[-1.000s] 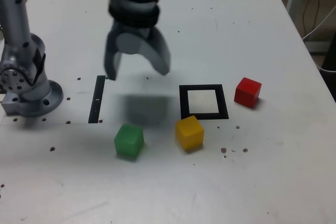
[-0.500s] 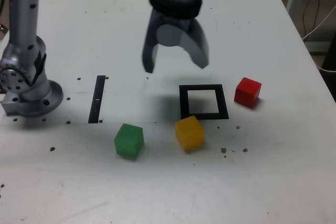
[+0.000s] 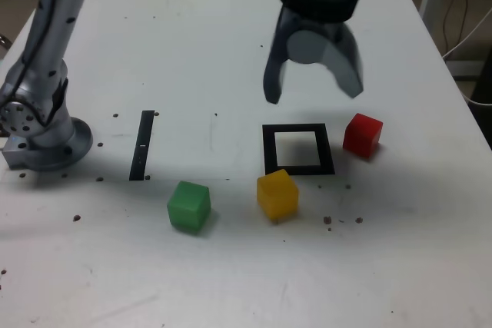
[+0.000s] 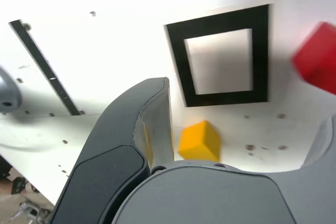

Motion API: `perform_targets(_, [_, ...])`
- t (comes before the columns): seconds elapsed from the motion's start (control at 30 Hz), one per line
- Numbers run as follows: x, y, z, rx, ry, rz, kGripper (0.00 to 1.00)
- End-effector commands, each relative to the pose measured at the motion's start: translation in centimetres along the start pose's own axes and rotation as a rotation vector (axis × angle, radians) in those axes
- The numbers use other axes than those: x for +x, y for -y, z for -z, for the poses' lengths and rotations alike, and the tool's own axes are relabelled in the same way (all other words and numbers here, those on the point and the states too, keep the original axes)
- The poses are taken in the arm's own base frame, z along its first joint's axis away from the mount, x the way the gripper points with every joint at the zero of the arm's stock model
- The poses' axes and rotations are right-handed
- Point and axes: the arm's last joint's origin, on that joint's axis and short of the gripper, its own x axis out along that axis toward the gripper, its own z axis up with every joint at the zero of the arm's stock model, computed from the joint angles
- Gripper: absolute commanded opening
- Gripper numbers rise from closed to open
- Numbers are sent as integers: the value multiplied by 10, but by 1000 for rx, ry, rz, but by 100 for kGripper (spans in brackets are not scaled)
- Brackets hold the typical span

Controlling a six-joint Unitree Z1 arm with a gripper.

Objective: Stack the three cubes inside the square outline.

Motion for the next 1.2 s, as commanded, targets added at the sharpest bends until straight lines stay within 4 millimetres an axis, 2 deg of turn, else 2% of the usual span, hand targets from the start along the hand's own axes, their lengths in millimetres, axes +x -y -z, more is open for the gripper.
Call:
perform_targets(0.0, [-1, -1, -10, 17, -3, -2, 99])
perform_targets(0.3, [2, -7, -48, 59, 27, -6, 99])
perform_targets(0.47, [4, -8, -60, 74, 37, -9, 99])
perform_targets(0.8, [11, -10, -69, 109, 23, -18, 99])
perform_targets(1.17, [8, -3, -73, 398, 39, -67, 99])
